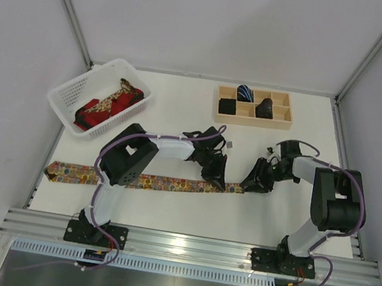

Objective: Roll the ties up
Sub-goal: Roll the tie

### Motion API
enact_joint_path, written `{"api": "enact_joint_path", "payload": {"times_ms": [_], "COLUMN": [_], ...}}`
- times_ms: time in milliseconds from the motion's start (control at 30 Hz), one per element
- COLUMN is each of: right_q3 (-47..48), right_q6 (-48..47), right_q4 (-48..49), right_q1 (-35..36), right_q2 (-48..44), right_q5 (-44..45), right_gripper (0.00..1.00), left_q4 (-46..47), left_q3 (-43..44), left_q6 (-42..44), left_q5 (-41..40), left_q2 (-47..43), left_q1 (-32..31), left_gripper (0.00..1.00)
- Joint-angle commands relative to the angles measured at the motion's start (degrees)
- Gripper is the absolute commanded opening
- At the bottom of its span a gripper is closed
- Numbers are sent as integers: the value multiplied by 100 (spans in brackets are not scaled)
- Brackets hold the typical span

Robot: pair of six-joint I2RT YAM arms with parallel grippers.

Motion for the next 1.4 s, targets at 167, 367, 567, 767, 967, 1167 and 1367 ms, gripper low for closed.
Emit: {"api": "enact_joint_path", "payload": {"times_ms": [167,367,567,767,967,1167,1367], "right_q3": [-74,-30,400,655,709,840,972], "right_q6": [-118,-39,-39,303,760,761,700], "right_q4": [286,163,-425,-619,-488,-742,-847], "right_q1": [12,47,275,626,988,997,1014], "right_q2": [98,-218,-701,-913,-957,-974,-860], "right_q5": [27,-79,167,-149,-140,185,246], "right_gripper": [29,15,0,0,0,0,0], "left_q4": [147,157,43,-10,-151,-475,-660], "left_q3": [-187,-222,-143,-90,-11,6,-396], "left_q6": [58,31,84,110,189,453,769], "left_q5": [-41,-59,-94,-120,-199,-243,-103], "left_q2": [-23,-59,38,82,39,-356,-1067], "left_q1": [47,56,56,56,56,73,310], "left_gripper": [1,0,0,0,0,2,9]}}
